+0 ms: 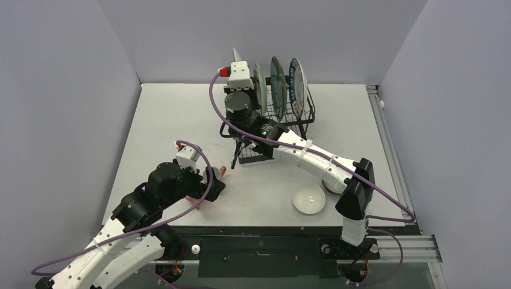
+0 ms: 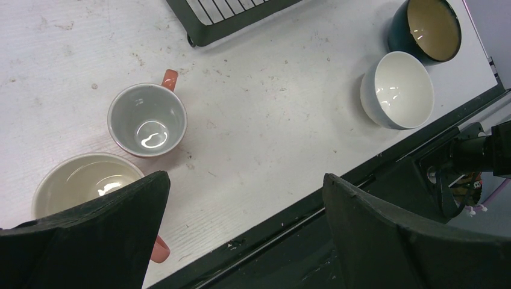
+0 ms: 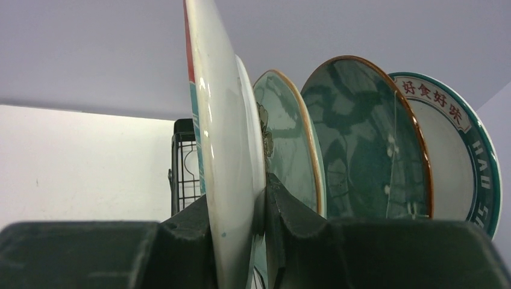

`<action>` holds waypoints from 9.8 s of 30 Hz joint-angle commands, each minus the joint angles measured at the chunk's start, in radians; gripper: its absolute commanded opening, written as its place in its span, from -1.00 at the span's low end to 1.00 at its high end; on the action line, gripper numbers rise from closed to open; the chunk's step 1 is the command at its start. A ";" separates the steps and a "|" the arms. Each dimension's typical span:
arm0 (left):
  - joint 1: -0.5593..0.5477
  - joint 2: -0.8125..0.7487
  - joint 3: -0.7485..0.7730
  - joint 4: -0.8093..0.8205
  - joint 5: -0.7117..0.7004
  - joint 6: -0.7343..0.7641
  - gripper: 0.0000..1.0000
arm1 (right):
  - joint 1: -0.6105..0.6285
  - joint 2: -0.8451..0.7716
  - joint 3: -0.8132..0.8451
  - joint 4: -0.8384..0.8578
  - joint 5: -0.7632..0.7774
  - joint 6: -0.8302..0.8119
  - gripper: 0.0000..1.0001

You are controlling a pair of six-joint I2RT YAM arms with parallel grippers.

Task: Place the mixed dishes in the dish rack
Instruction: Insert the plate into the dish rack, then pick up the cup at the corner of the board.

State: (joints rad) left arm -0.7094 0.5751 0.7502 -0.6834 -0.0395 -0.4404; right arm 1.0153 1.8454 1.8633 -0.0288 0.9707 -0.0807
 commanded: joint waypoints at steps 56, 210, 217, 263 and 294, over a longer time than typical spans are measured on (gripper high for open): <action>0.027 -0.002 0.003 0.062 0.028 0.012 0.93 | -0.015 -0.091 -0.089 0.063 0.016 0.185 -1.00; 0.054 0.638 0.104 -0.202 -0.256 -0.219 -0.36 | -0.029 -1.074 -0.849 -0.634 -0.377 0.638 -0.20; 0.062 0.669 0.104 -0.189 -0.244 -0.205 -0.66 | -0.029 -1.073 -0.848 -0.639 -0.376 0.640 -0.22; 0.067 0.420 0.203 -0.140 0.377 -0.275 -1.00 | -0.064 -1.131 -0.928 -0.620 -0.695 0.632 0.18; 0.093 0.242 0.072 0.555 0.727 -0.551 -1.00 | -0.066 -1.233 -1.073 -0.319 -0.977 0.816 0.40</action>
State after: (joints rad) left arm -0.6247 0.8806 0.8001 -0.3523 0.6300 -0.9436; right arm 0.9554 0.6403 0.8219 -0.4648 0.0284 0.6636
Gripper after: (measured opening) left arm 0.056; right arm 0.691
